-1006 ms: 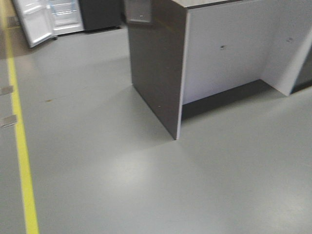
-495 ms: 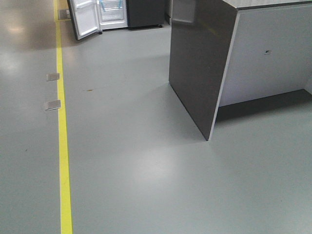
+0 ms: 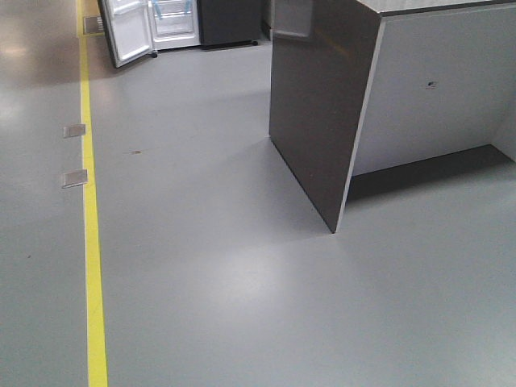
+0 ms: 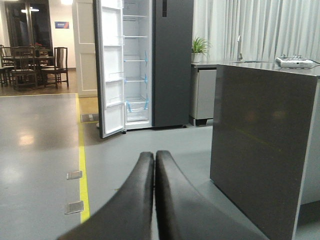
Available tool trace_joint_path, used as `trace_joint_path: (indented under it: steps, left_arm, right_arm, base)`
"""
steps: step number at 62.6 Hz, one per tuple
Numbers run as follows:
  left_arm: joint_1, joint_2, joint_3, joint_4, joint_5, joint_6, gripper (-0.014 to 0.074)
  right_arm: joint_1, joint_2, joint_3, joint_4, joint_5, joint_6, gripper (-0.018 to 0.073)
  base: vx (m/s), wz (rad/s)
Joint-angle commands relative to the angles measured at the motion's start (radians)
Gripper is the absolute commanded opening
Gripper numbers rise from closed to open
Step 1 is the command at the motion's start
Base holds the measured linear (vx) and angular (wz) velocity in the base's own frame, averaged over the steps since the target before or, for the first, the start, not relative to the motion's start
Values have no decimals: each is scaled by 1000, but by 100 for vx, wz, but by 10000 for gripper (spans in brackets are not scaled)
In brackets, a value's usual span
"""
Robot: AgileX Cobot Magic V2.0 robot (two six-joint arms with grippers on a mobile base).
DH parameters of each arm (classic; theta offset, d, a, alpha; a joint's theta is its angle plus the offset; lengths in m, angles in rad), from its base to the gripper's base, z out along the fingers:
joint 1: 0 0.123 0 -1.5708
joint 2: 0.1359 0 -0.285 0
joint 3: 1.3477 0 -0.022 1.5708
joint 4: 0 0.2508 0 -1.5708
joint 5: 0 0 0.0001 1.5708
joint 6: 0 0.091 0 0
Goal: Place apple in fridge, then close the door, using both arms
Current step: 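Drive the base away from the counter holding the apple in the right gripper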
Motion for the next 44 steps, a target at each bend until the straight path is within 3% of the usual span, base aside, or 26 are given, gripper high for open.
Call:
trace_joint_path:
  steps: [1, 44]
  left_arm:
    - [-2, -15, 21, -12, -77, -10, -6]
    - [-2, -15, 21, -12, -77, -10, -6]
  right_arm:
    - [-3, 10, -29, 51, -53, -5, 419]
    - [-3, 11, -29, 51, -53, -5, 419]
  base:
    - [9, -14]
    - [11, 3]
